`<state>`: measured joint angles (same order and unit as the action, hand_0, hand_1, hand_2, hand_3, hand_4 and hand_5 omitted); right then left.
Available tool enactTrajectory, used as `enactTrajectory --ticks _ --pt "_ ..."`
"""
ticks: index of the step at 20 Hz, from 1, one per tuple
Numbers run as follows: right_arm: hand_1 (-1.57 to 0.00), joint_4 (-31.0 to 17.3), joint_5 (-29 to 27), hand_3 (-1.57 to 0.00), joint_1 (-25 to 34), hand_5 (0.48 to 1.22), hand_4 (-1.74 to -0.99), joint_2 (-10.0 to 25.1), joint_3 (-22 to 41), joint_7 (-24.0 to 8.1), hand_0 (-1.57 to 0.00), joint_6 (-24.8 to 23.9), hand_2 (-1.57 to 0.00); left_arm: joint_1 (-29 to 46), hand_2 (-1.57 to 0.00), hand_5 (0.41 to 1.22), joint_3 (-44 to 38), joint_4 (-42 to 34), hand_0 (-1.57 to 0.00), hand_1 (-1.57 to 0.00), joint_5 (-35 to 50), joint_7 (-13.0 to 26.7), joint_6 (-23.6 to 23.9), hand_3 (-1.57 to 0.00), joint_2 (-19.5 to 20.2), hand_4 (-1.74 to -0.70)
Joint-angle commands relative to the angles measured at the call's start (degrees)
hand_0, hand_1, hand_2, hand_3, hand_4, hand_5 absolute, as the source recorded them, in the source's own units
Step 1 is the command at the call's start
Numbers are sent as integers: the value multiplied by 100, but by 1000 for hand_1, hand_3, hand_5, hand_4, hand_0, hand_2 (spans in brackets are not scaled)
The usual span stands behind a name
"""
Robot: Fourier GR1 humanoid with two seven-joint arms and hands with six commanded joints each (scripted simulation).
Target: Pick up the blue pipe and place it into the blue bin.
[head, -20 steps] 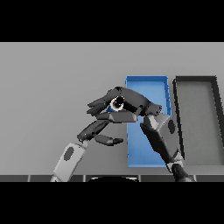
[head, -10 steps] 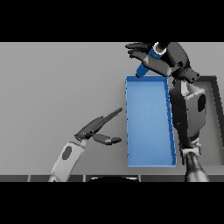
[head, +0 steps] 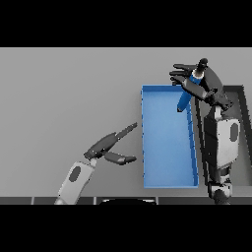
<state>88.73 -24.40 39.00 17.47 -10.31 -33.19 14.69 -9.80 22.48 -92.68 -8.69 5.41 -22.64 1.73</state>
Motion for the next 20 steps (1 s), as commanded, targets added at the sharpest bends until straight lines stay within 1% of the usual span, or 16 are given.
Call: enactTrajectory --ticks 1,2,4,7,8,9,10,12,13,14,15,16,17,18,19,20 --pt "-1571 67 77 -1571 -242 1221 -1741 -26 4 -87 -1571 -62 -1571 50 1 422 39 -5 1 1 -22 -11 -3 1 -4 -877" --pt "-1571 197 91 -1571 -454 1221 -1741 -86 39 -175 -1571 -165 -1571 57 1 423 29 -26 1 1 -8 15 -1 1 -4 -878" --pt "-1571 283 151 -1571 -886 1221 -1741 14 166 -175 -1571 -377 -1571 78 1 427 45 -14 1 1 -14 35 -5 1 -9 -880" --pt "-1571 250 238 -1571 -1337 1221 -1741 379 725 -175 -1571 -1022 -1571 92 1 425 42 -46 1 1 10 40 -15 1 3 -884" --pt "-1571 239 231 -1508 -1479 1221 -1741 493 945 -175 -1571 -1262 -1571 81 1 423 21 -51 1 1 26 25 -9 1 4 -887" --pt "-1571 178 124 -1521 -1545 1221 -1741 648 1160 -175 -1571 -1532 -1571 31 1 422 1 -44 1 1 22 64 15 1 -7 -888" --pt "-1571 234 24 -1255 -1685 1221 -1741 807 1379 -175 -1571 -1723 -1571 76 1 420 32 -57 1 1 9 38 1 1 6 -887" --pt "-1571 178 -73 -1024 -1857 1221 -1741 1212 1931 -175 -1571 -2165 -1571 137 1 420 54 -88 1 1 4 -36 -14 1 31 -885" --pt "-1571 39 -219 -908 -1806 1221 -1741 1424 2231 -173 -1571 -2448 -1571 110 1 421 65 -57 1 1 -24 2 -8 1 22 -883" --pt "-1548 -73 -397 -847 -1768 1221 -1741 1643 2602 -173 -1571 -2784 -1571 50 1 421 65 -17 1 1 -25 76 11 1 -34 -883" --pt "-1336 -231 -618 -788 -1656 1221 -1678 1861 2961 -169 -1465 -2998 -1339 76 1 421 63 -39 1 1 -50 -4 23 1 2 -882" --pt "-1069 -354 -799 -630 -1551 1221 -1592 2025 3175 -174 -1172 -3044 -1071 69 1 422 53 -43 1 1 -33 6 9 1 9 -881" --pt "-855 -460 -961 -504 -1468 1221 -1503 2170 3410 -175 -937 -3111 -856 58 1 422 68 -73 1 1 -28 73 20 1 -22 -878" --pt "-684 -585 -1211 -403 -1305 1221 -1413 2368 3737 -174 -750 -3185 -685 67 1 425 70 -35 1 1 -44 67 34 1 -34 -878" --pt "-547 -629 -1357 -322 -1167 1221 -1337 2548 4029 -176 -599 -3095 -548 92 1 427 90 -55 1 1 -65 38 33 1 -24 -878" --pt "-437 -656 -1600 -258 -972 1186 -1275 2755 4416 -175 -479 -3062 -438 27 1 428 51 -48 1 1 -39 104 30 1 -22 -878"
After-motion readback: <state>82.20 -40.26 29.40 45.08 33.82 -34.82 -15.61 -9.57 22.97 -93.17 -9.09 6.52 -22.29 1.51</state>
